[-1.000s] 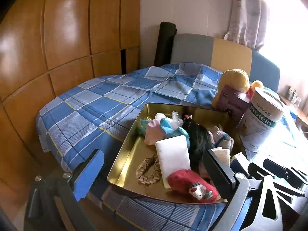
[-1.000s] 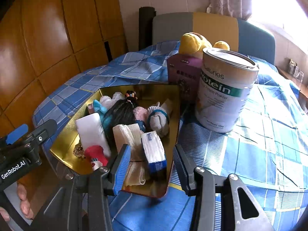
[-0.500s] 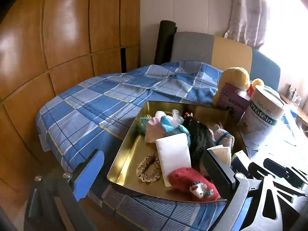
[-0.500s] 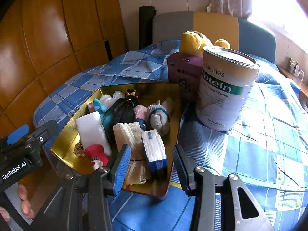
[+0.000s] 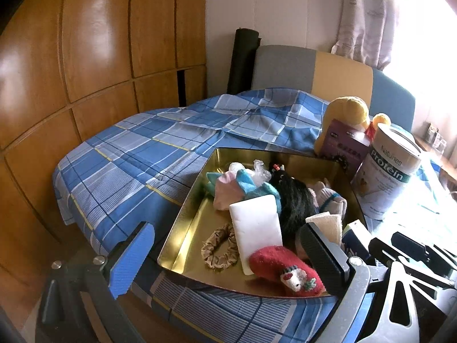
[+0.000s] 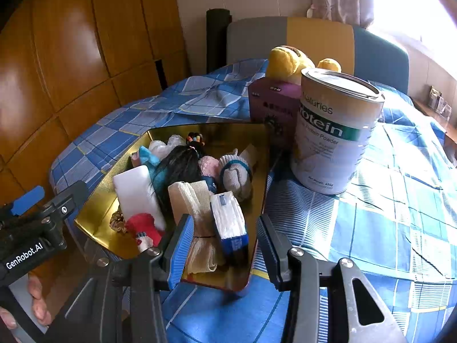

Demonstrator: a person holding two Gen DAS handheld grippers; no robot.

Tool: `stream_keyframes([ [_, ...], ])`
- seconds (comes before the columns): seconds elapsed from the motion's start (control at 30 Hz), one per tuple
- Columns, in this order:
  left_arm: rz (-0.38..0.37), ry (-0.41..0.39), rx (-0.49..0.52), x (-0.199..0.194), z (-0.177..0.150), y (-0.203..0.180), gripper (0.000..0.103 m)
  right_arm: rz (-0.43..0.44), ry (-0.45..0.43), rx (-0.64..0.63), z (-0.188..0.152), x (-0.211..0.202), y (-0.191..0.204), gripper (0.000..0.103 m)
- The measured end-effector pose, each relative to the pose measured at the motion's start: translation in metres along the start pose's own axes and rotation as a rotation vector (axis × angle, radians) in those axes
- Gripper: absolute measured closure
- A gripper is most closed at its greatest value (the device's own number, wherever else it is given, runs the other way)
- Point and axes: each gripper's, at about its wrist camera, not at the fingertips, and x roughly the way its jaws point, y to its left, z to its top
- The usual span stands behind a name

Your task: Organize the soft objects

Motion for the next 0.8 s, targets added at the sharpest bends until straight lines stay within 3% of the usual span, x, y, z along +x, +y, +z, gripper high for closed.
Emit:
stream_keyframes([
  [0.8, -0.009, -0.001, 0.009, 0.0018, -0.0014, 0.0000, 0.000, -0.012, -0.015, 0.021, 0.0008, -0.0036, -0.0085, 0.057],
])
